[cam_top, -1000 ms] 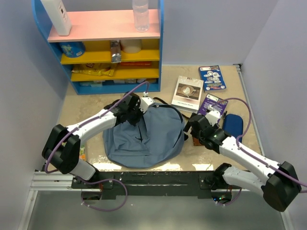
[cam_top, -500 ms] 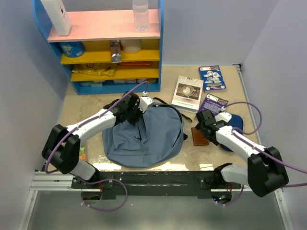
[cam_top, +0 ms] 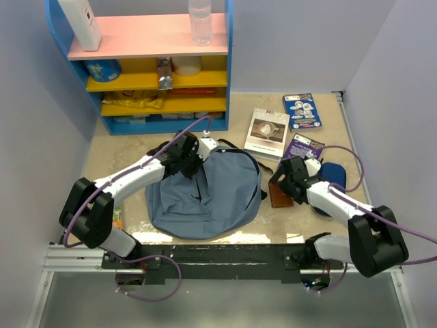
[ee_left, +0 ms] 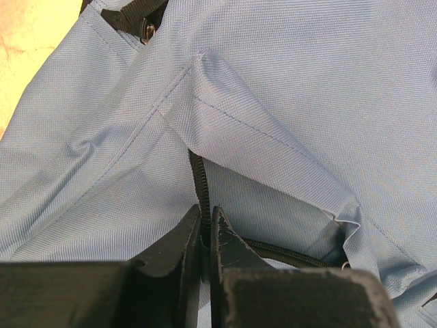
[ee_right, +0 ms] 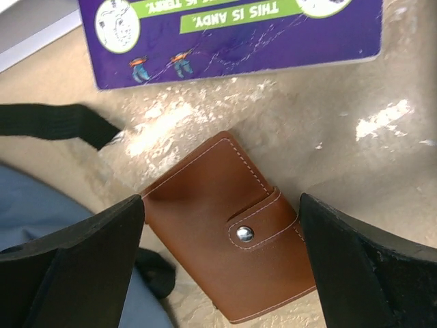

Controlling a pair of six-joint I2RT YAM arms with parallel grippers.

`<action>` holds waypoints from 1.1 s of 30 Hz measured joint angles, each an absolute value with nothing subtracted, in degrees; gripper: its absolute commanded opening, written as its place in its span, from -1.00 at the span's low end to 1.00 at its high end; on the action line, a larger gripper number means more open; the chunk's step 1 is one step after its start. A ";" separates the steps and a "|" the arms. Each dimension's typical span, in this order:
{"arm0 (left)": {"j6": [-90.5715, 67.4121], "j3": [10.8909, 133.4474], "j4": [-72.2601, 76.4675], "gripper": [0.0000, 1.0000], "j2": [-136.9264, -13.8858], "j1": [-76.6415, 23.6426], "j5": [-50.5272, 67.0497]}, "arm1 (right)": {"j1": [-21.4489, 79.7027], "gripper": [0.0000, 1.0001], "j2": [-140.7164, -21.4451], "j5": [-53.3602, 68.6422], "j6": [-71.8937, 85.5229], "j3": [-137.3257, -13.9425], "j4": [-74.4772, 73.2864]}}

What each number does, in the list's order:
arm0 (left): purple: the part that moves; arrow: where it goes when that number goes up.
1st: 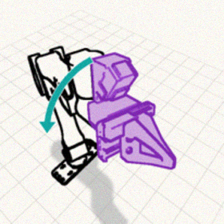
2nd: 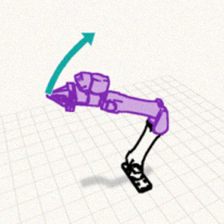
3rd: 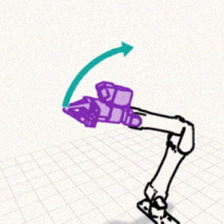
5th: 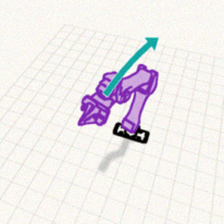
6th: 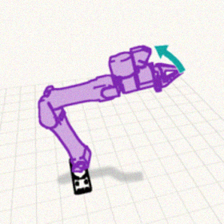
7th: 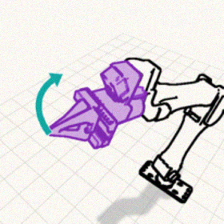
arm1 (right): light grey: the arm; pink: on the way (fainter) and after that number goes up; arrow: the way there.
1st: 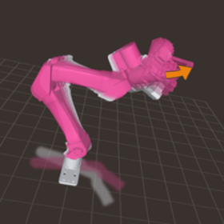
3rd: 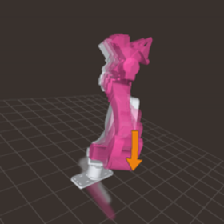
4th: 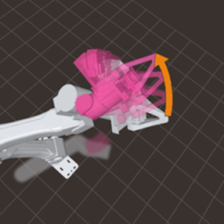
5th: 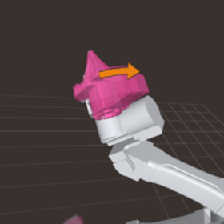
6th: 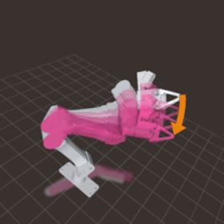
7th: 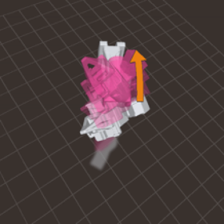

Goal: Pack the student bag
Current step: Pick up the personal item from the center of the board.

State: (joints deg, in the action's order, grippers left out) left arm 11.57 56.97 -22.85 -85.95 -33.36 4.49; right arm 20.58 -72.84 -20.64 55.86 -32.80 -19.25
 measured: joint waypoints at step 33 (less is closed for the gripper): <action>11.57 56.97 -23.73 -0.82 -86.02 -32.64 2.85 | 21.74 0.25 -47.99 -1.83 55.75 -22.31 -9.98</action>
State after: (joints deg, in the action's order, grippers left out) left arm 11.57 56.97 -23.73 -86.02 -32.64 2.85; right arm 21.74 -47.99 -1.83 55.75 -22.31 -9.98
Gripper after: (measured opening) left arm 0.115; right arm 0.650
